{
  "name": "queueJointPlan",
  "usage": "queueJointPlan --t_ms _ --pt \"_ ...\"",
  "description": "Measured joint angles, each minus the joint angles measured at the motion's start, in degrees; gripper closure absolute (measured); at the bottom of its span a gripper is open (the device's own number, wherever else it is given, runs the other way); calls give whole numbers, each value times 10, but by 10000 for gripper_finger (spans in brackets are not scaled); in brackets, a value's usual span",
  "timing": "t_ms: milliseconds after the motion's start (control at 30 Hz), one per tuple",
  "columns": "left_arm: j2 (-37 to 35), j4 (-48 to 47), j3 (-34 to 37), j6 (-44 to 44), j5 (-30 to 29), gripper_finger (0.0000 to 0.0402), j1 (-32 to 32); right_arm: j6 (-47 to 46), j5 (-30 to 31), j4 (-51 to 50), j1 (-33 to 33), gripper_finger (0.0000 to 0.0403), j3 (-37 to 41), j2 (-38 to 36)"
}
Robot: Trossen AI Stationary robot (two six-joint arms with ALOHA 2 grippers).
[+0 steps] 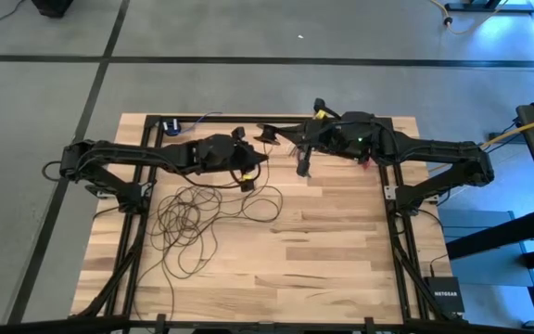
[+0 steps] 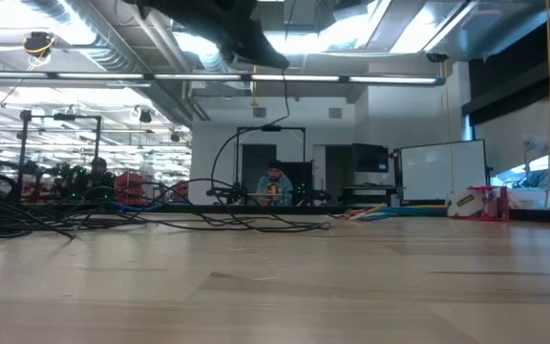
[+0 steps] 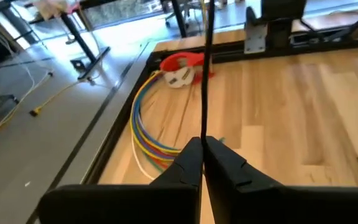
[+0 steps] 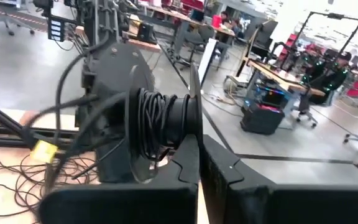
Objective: Coiling cords
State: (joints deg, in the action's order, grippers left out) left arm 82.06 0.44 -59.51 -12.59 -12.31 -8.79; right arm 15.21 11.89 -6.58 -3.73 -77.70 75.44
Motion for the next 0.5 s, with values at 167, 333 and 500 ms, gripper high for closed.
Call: queueJointPlan --t_ms 167,333,500 --pt "-2 -49 -1 19 -60 399 -15 0 2 -28 0 400 0 0" --pt "-15 -106 0 36 -115 400 -18 14 37 -132 0 400 0 -1" --pt "-22 -107 0 39 -115 400 -6 22 95 -245 0 400 3 13"
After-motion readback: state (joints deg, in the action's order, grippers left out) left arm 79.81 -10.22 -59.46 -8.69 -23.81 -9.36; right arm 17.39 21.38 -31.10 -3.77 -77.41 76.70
